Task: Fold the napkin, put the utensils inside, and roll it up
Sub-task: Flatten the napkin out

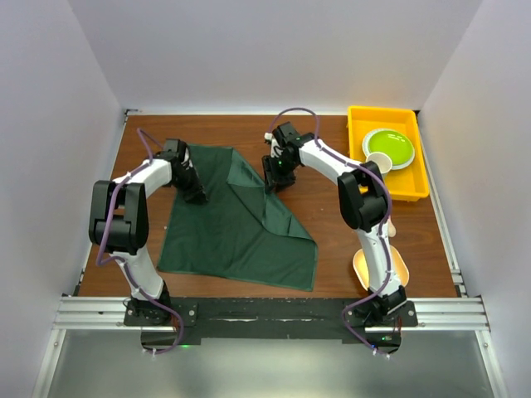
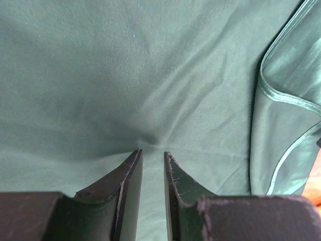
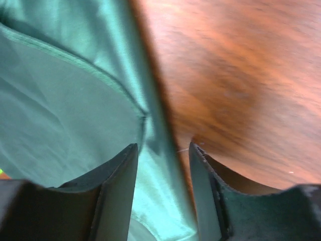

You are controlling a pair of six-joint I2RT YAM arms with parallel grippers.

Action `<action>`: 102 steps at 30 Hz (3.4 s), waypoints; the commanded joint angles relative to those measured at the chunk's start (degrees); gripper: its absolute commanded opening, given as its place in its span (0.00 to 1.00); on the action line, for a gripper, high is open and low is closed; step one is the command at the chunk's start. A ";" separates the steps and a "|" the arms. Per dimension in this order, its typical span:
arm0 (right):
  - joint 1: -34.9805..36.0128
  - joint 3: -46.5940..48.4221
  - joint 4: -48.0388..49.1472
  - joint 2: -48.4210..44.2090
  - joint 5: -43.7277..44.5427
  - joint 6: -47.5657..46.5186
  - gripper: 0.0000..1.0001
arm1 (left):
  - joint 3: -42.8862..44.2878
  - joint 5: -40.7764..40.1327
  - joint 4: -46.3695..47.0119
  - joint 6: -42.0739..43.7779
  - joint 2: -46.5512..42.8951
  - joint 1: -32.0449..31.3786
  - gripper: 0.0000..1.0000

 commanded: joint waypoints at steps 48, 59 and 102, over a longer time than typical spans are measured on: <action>2.60 11.51 0.33 3.43 -0.45 -2.08 0.06 | 1.47 1.66 0.98 0.57 -1.33 -0.39 0.45; 0.06 14.34 -3.01 2.03 4.98 -0.41 0.00 | 0.94 -0.19 0.80 0.04 -2.47 -0.30 0.48; -8.20 1.85 7.88 -1.85 22.49 0.38 0.32 | 19.48 -1.77 9.15 -3.48 14.05 3.83 0.48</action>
